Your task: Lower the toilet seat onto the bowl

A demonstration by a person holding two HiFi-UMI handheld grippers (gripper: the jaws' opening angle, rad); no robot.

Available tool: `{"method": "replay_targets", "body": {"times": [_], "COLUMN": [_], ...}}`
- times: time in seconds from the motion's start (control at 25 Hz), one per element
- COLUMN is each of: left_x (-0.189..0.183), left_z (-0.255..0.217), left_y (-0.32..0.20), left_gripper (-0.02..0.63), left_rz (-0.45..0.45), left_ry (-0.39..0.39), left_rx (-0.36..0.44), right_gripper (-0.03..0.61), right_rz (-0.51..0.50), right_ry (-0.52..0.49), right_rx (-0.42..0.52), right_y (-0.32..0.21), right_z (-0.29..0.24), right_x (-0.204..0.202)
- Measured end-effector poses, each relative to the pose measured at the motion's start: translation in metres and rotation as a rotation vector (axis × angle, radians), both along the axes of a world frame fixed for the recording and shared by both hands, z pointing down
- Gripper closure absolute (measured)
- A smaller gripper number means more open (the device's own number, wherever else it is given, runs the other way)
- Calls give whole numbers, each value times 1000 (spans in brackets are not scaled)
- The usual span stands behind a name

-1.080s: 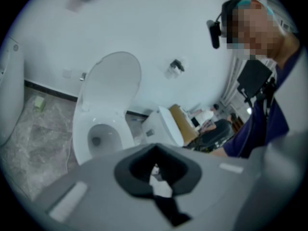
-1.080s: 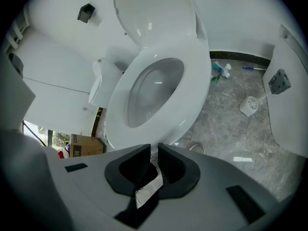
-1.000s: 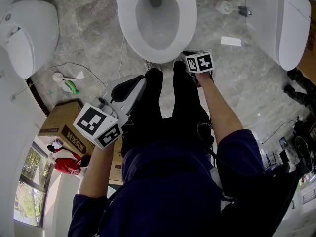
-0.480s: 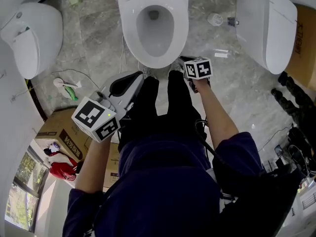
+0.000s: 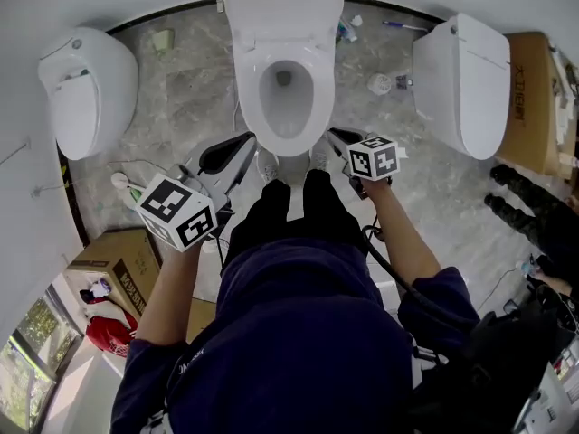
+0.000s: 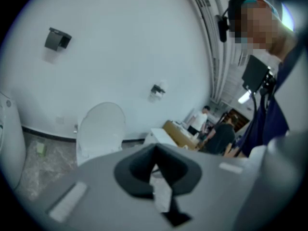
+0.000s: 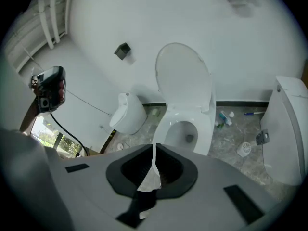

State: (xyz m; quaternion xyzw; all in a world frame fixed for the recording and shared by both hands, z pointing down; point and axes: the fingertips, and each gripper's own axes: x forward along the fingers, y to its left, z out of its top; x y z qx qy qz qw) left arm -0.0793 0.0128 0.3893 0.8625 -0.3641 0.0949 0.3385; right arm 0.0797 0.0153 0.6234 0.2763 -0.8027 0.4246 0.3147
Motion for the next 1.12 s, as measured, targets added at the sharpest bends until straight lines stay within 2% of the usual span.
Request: {"method": "replay_targets", "body": {"times": [0.24,0.48,0.72,1.12], "left_x": [-16,-29,-39,-36], "left_z": [-41,-64,-77,-90], "left_y": [-7,-3,3,-5], "left_gripper": [611,611,611,611], "left_rz": [-32,-62,-81,-91], "left_ry": [1,4,-1,14], "left_rx": [97,152,180,223], "right_gripper": [554,554,558,570], "right_rz": [-91,-117,-119,-174], "right_ry": [-104,-195,-288,-363], "right_rx": [162,280,341,521], "right_y": [-18,-28,-24,-32], "right_z": [-104,-187,-239,-321], "right_x": [-29,-51,-74,-92]}}
